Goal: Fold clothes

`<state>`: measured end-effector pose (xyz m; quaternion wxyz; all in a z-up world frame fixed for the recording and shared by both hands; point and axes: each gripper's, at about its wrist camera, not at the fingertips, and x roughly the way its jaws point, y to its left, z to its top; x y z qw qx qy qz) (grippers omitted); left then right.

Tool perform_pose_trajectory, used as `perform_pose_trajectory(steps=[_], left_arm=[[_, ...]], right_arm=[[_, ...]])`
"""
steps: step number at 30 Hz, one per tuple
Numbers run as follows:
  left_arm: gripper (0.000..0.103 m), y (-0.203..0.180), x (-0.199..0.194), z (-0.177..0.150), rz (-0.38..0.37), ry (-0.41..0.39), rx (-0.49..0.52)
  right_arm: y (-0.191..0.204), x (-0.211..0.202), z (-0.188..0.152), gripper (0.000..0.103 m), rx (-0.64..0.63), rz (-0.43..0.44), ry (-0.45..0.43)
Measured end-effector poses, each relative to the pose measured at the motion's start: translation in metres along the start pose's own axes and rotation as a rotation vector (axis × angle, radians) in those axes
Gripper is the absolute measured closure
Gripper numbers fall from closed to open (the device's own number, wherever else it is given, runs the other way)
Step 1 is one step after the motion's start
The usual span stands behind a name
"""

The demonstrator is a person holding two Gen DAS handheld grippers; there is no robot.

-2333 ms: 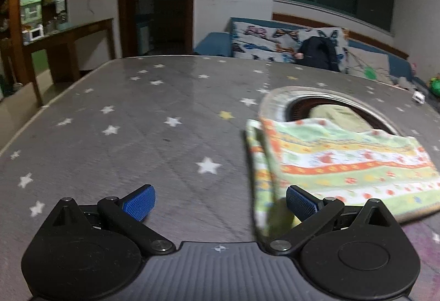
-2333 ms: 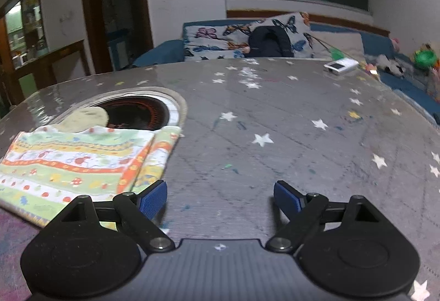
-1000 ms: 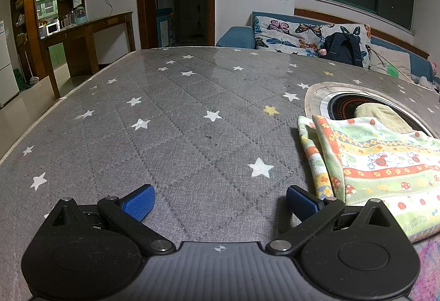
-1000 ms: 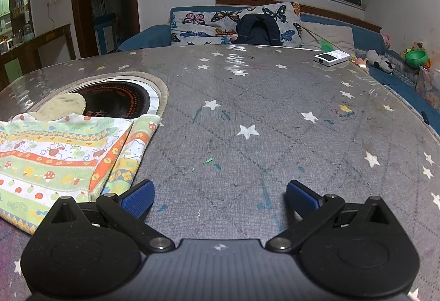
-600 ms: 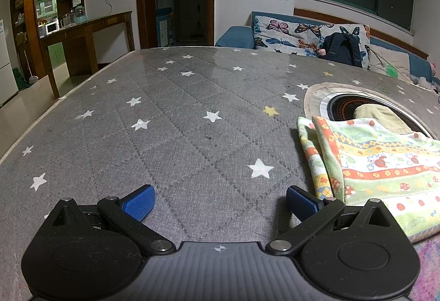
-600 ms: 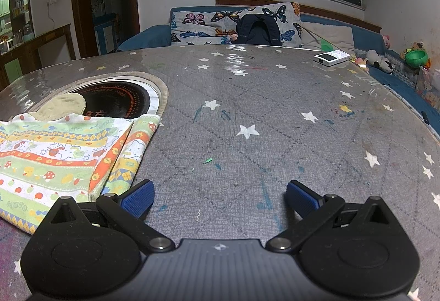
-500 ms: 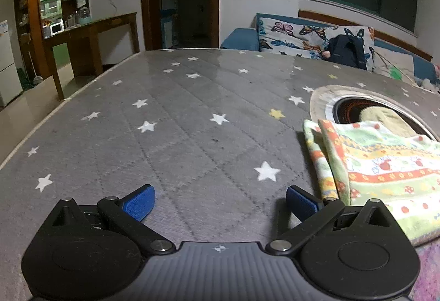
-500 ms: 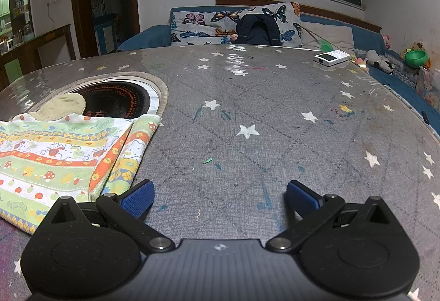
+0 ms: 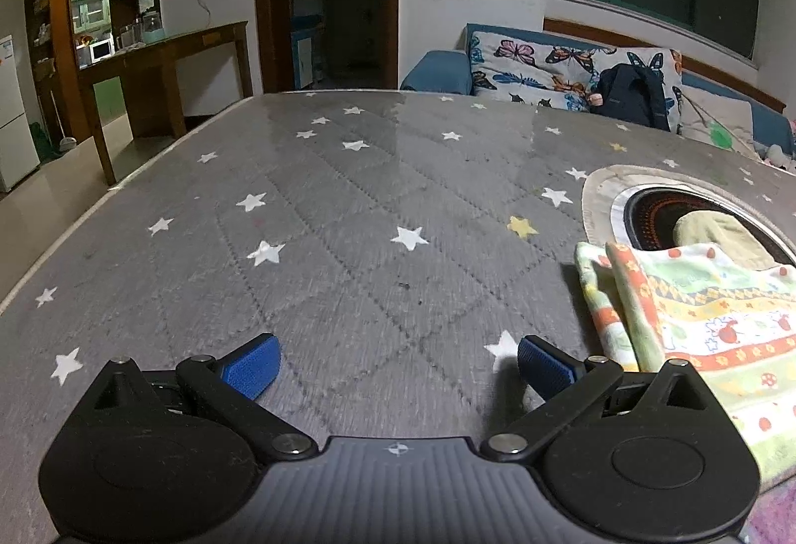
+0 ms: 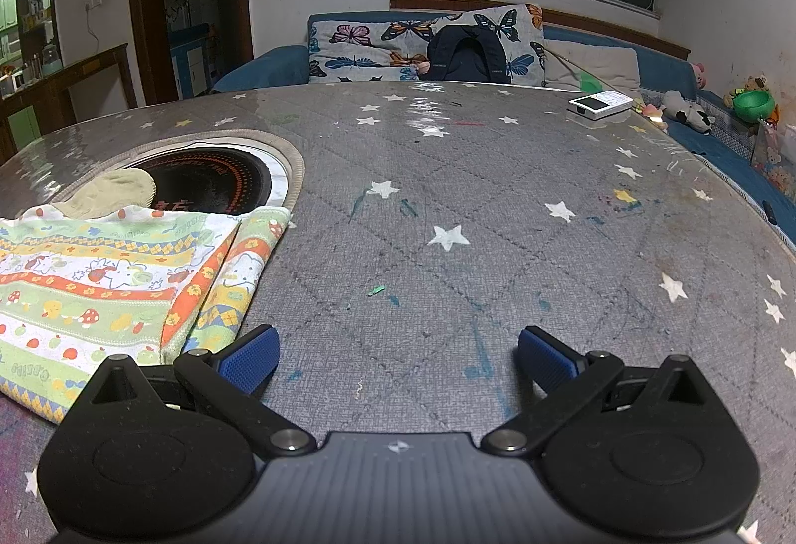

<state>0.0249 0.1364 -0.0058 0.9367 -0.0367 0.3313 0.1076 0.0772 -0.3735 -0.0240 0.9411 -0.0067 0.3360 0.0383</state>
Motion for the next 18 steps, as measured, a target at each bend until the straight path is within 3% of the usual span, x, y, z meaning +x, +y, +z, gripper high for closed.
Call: perform_pose_trajectory(steps=[18], left_arm=[[0.000,-0.0038,0.0036,-0.0009,0.006,-0.003,0.008]], right_arm=[[-0.0001,0.0006,-0.0001,0.000,0.001,0.000,-0.001]])
